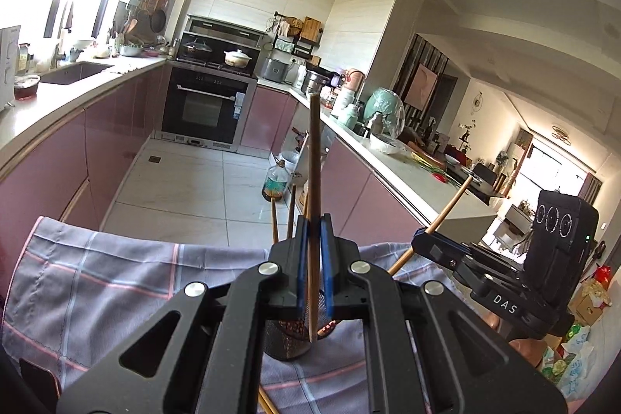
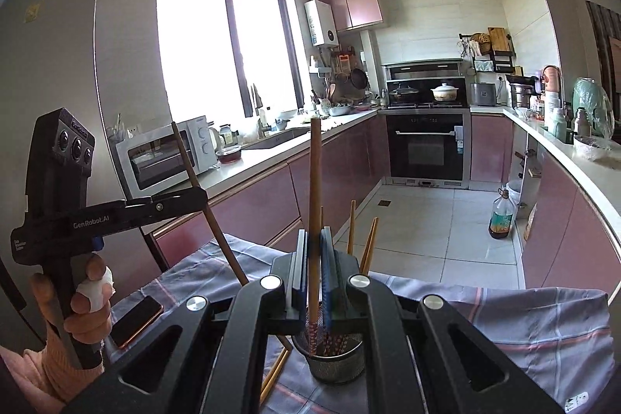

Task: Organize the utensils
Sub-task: 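Lower both chopsticks into the mesh cup and open both tools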

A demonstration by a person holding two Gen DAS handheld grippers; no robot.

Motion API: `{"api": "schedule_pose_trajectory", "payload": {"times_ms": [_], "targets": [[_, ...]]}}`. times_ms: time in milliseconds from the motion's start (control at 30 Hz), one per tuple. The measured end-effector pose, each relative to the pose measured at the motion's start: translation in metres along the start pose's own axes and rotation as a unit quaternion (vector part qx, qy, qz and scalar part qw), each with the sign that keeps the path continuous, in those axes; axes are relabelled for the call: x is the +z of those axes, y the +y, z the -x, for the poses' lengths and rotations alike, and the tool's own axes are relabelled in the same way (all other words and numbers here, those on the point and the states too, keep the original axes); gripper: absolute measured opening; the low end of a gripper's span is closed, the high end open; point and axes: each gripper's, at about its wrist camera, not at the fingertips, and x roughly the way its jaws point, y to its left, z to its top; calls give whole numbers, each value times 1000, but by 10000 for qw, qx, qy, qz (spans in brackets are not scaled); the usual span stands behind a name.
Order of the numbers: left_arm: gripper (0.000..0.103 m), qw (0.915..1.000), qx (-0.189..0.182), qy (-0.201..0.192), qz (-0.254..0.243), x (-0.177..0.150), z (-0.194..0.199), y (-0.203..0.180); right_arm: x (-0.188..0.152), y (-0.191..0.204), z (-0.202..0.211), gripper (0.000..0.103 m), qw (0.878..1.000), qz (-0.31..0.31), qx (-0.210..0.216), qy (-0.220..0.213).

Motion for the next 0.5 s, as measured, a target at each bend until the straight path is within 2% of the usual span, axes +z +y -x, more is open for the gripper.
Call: {"api": "schedule_pose_trajectory", "payload": {"times_ms": [233, 500], "targets": [[7, 9995, 270, -14, -164, 0, -15, -6, -2, -6, -11, 5, 9999, -42, -107, 51], [7, 9989, 382, 251, -110, -6, -42, -4, -9, -12, -26, 5, 9995, -84, -178, 230]]}}
